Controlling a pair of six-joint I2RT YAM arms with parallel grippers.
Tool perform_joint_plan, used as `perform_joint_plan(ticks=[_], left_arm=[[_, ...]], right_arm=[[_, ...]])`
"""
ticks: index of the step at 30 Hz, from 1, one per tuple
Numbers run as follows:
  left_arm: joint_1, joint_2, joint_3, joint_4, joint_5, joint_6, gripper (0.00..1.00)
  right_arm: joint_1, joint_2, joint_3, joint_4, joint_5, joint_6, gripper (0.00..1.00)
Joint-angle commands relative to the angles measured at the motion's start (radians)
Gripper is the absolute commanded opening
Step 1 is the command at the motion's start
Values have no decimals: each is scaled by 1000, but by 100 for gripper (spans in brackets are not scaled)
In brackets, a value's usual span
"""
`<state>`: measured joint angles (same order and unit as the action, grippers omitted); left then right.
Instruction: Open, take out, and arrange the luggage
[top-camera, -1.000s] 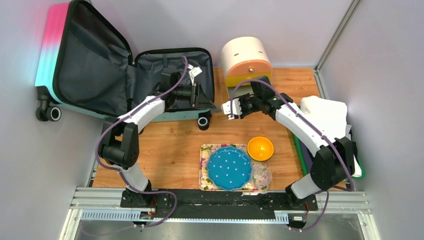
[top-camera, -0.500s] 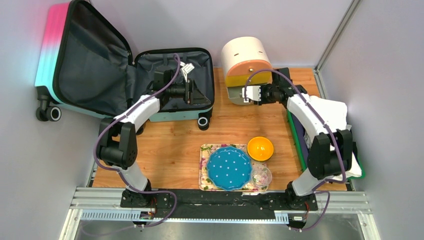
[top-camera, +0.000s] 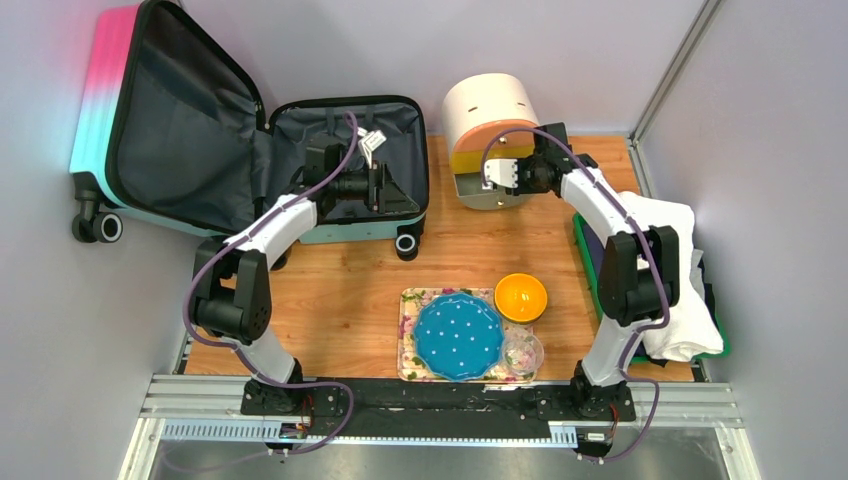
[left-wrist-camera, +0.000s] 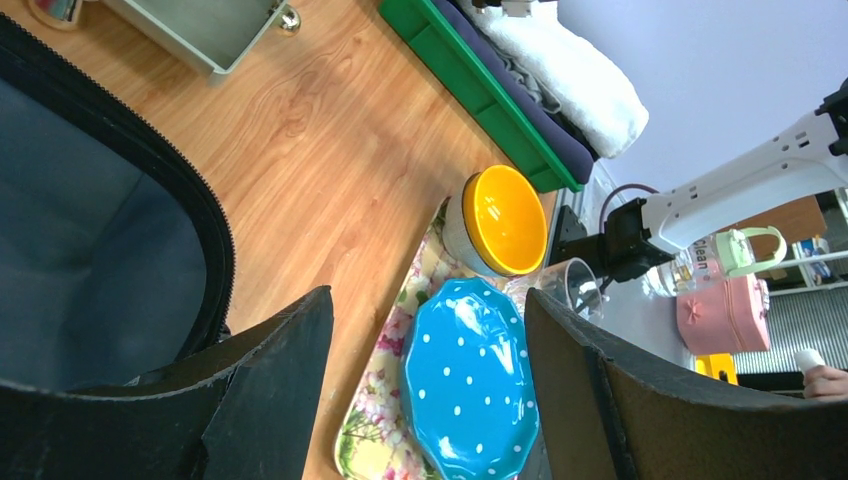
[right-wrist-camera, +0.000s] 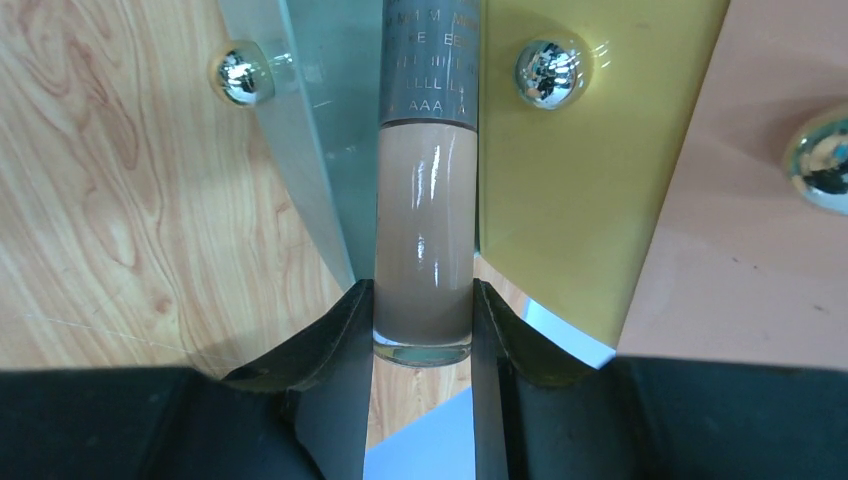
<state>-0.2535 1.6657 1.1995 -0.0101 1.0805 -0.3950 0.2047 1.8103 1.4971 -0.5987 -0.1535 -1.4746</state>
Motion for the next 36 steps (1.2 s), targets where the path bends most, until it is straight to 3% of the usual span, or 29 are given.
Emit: perform_joint_plan(ticks=[1, 2, 5, 11, 17, 23, 24, 28, 36], left_arm=[[0, -46, 0, 16, 2, 19, 78], [0, -44, 2, 16, 5, 21, 78], [2, -43, 8, 15, 4, 31, 78], [5, -38, 12, -13, 2, 45, 79], [17, -27, 14, 30, -2, 4, 79], [63, -23, 9, 125, -45, -79, 78], [71, -23, 11, 140, -54, -84, 78], [111, -12, 51, 111, -65, -39, 78], [169, 28, 152, 66, -76, -10, 79]], right_arm=[[-5, 17, 57, 48, 28, -46, 16], [-7, 20, 58, 48, 31, -52, 27], [-5, 23, 63, 45, 42, -62, 46], [-5, -3, 75, 14, 40, -27, 65], [-5, -55, 106, 5, 20, 161, 63], [-60, -103, 123, -18, -119, 768, 56], [-70, -121, 108, -9, -144, 944, 56], [-108, -172, 13, 37, -265, 1276, 53], [-120, -192, -239, 267, -277, 1557, 40]])
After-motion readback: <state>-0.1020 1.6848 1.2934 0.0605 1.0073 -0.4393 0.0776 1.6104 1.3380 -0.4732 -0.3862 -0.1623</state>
